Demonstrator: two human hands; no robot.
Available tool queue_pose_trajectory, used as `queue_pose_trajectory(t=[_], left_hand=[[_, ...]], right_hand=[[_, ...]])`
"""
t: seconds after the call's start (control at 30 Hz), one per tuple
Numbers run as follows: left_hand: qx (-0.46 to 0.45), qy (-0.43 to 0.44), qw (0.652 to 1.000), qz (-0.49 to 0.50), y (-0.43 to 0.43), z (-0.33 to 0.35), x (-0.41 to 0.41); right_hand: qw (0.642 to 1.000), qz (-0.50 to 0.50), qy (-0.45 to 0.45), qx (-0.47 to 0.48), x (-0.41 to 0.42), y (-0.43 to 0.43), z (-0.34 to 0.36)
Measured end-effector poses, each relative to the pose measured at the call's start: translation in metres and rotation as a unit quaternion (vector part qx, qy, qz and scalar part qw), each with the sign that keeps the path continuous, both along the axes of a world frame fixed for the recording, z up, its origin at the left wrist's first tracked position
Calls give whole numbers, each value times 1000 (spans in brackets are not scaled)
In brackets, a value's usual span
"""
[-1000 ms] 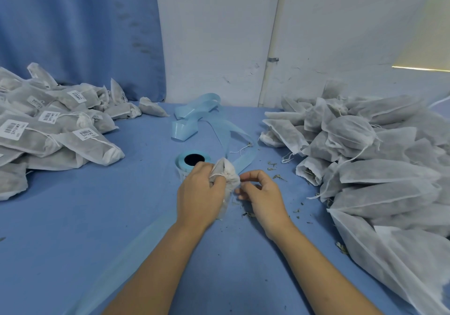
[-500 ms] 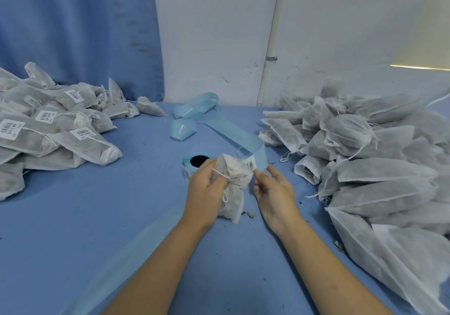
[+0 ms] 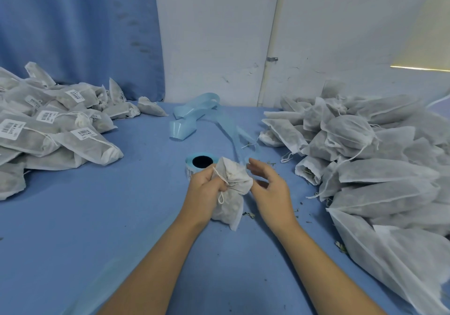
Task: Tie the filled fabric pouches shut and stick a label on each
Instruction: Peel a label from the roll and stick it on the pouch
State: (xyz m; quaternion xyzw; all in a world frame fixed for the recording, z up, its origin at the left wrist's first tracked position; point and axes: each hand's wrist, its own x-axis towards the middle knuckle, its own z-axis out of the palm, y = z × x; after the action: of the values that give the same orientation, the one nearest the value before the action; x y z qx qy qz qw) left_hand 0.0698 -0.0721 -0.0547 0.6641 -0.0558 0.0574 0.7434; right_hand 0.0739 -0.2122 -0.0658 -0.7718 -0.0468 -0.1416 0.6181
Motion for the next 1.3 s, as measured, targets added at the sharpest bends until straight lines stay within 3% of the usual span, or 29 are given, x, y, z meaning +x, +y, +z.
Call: queue_pose_trajectory(t=[0.23,0.73,0.97,1.1,1.3], left_hand=[[12,7,1000,6,1,-2,2],[7,-7,998,68,4,-9,8],[-58,-57,995,50,3,-7,7],[-73,-32,995,58,4,-5,8],[-75,-21,995,64,3,-5,8]], right_hand=[[998,17,-5,63,1,-1,1],[969,-143,-8,201,10,-12,-2],[969,-131,14,207,7,-10,1],[972,-90,7,218,6,-9,3],[984,21,-71,159,-2,1,4]])
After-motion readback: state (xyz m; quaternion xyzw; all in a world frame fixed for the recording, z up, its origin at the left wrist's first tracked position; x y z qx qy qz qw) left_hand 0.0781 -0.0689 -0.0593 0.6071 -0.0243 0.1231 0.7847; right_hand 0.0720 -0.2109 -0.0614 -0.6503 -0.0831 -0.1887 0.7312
